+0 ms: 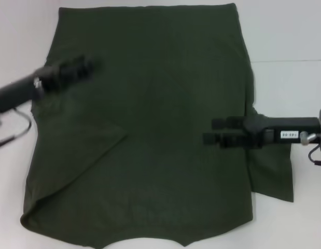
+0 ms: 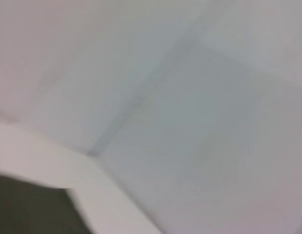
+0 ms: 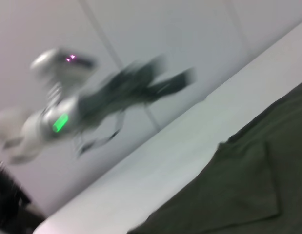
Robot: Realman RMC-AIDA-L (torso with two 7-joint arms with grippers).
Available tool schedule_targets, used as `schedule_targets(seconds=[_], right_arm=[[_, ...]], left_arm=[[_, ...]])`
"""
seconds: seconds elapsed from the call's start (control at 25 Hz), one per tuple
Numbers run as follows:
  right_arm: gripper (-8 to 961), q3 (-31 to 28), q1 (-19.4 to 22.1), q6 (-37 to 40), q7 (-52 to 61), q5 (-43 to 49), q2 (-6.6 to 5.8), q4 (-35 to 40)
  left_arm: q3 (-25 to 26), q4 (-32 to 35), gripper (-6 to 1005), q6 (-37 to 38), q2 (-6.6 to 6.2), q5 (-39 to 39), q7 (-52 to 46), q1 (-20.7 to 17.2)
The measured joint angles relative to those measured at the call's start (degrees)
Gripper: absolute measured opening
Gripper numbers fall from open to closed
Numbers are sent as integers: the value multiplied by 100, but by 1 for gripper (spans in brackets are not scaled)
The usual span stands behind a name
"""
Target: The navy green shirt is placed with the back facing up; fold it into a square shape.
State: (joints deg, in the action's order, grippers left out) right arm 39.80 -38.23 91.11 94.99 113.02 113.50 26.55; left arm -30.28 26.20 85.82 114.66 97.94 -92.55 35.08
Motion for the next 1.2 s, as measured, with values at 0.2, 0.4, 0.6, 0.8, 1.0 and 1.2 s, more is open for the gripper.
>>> schedule_targets(seconds=[0.2,0.4,0.6,0.8,1.0,1.2], right_arm=[[940,-158,-28,-171,1327,17,-198,25],[940,-113,-76,-160,3382,314,-623,2],[940,-152,27,-126,4755,948,-950,34],[940,-168,170,-30,5277,1465,-1112,66],[940,-311,317,72,5381,1722,-1217,85],[940,-454,350,-46,5378,2076,-1242,99]], left_arm=[[-385,18,888,1328,-60,12,1595,-574],[-691,17,888,1520,-71,60,2142,-913],[-726,17,888,1606,-35,361,2424,-927],[-735,12,889,1574,-15,617,2630,-880],[-736,-13,889,1561,-6,660,2735,-879],[-719,-12,888,1560,17,665,2798,-831]])
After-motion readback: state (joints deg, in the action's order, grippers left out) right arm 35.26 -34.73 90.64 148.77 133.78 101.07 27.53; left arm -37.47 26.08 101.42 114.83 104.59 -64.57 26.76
